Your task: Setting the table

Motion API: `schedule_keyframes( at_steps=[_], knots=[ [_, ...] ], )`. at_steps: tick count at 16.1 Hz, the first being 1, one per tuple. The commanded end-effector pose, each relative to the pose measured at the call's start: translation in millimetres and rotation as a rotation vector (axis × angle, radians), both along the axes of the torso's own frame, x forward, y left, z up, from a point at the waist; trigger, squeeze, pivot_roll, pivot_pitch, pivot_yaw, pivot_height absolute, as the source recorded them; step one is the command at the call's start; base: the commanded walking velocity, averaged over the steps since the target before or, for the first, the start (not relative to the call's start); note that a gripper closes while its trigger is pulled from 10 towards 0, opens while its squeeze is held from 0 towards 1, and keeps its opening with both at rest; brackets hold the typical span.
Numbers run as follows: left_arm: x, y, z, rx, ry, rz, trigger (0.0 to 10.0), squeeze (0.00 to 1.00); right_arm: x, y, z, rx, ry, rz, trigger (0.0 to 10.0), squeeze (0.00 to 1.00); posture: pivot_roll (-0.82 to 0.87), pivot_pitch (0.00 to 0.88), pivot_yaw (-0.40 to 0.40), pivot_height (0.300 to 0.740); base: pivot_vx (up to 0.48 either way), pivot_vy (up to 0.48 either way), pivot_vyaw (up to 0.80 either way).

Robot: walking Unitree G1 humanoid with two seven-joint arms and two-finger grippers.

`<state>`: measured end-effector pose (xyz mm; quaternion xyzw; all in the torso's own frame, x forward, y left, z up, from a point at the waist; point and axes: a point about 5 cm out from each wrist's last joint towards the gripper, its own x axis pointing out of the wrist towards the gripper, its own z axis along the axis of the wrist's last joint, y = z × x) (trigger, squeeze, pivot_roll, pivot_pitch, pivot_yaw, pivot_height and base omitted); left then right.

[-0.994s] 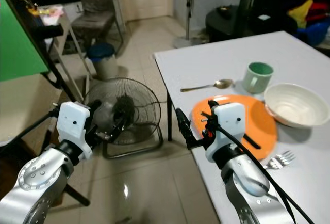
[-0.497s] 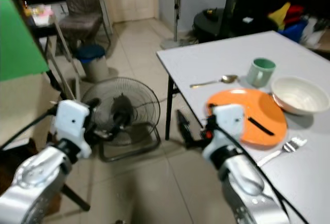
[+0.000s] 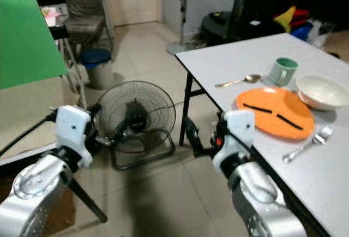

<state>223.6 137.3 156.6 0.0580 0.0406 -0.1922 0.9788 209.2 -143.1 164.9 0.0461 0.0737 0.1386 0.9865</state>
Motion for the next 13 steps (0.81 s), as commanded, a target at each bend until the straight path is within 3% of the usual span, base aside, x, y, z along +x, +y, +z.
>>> schedule_keyframes(
  at_steps=[1,13],
  knots=[
    [0.2,-1.8,0.2,-0.001,0.003,-0.007,10.0,0.0,0.4,-1.5,-1.6,0.001,0.018,-0.008,10.0,0.0,0.08,0.0,0.045,0.74,0.0,0.319,0.0],
    [-0.9,-1.5,-0.6,-0.004,0.005,-0.004,10.0,0.0,0.8,-0.3,-2.3,-0.001,0.034,0.012,10.0,0.0,0.08,0.0,0.036,0.74,0.0,0.32,0.0]
  ],
)
